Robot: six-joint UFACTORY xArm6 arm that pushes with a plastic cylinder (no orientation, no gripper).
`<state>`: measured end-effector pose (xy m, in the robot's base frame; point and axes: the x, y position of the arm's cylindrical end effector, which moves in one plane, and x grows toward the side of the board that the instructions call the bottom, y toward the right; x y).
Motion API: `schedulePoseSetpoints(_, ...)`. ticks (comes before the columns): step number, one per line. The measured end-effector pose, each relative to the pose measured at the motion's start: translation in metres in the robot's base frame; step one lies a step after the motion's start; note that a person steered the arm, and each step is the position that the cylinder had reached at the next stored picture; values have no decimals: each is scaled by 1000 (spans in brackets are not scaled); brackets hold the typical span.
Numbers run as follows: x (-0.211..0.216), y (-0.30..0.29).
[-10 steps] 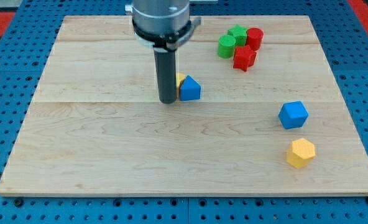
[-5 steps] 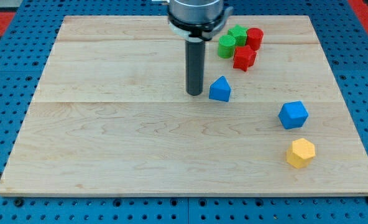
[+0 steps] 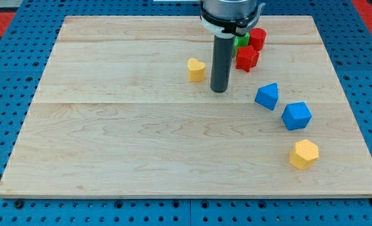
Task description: Move the blue triangle to the top side of the blue cube
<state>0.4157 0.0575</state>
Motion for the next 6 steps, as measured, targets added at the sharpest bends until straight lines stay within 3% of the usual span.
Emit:
schedulePoseSetpoints(3, 6, 20)
schedulePoseSetpoints(6, 42, 57)
